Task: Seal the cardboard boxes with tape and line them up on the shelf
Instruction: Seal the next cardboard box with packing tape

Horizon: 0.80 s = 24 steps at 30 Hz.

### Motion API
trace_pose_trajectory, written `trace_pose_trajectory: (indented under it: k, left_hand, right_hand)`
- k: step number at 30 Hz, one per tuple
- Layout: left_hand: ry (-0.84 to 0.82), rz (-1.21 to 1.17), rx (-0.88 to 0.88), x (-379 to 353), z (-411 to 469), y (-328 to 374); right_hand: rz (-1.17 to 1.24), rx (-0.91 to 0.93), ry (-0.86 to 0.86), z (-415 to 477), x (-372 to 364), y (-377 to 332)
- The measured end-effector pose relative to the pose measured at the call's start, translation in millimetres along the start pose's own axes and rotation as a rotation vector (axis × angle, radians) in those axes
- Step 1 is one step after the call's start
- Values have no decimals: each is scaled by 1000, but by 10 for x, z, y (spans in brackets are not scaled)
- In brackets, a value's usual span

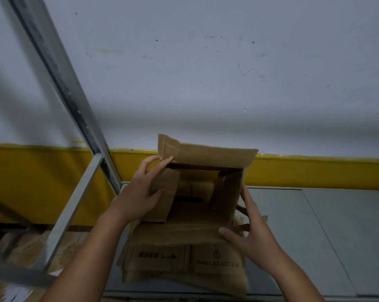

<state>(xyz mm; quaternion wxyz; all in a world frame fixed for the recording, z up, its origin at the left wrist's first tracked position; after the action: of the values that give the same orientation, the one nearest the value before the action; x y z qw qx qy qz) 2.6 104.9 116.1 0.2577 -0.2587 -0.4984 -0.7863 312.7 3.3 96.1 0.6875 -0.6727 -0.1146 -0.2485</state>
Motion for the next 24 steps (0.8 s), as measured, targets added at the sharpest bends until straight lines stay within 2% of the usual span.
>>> trace_pose_trajectory:
  k: [4,11,14,17,21,24]
  left_hand:
    - [5,-47,33,-23,-42,-34]
    - [93,-119,77,-44,-110,-96]
    - [150,-143,142,-49,-146,-113]
    - [230,-222,146,-55,-166,-115]
    - [308,-314,197,3,-166,-135]
    - [266,-299,163,93,-169,-172]
  right_hand:
    - [3,46,19,60,-3,74]
    - [118,-54,304,525,49,104]
    - [187,-116,224,704,17,101]
    - [162,-70,111,794,-106,81]
    - [97,36,102,870,-206,22]
    - [72,80,122,945,-203,55]
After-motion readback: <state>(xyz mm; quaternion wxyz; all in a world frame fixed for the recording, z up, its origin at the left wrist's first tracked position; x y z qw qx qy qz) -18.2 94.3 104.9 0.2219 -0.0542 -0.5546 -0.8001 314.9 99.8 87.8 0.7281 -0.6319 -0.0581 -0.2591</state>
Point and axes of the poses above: each hand's wrist, its own z-axis towards the middle knuckle, its own x-axis out of the back of the hand, y = z × x, the point moved 2 cm from there along z, towards the middle knuckle, and after that the axes turned 15 degrees about y, right-handed, at the moved point
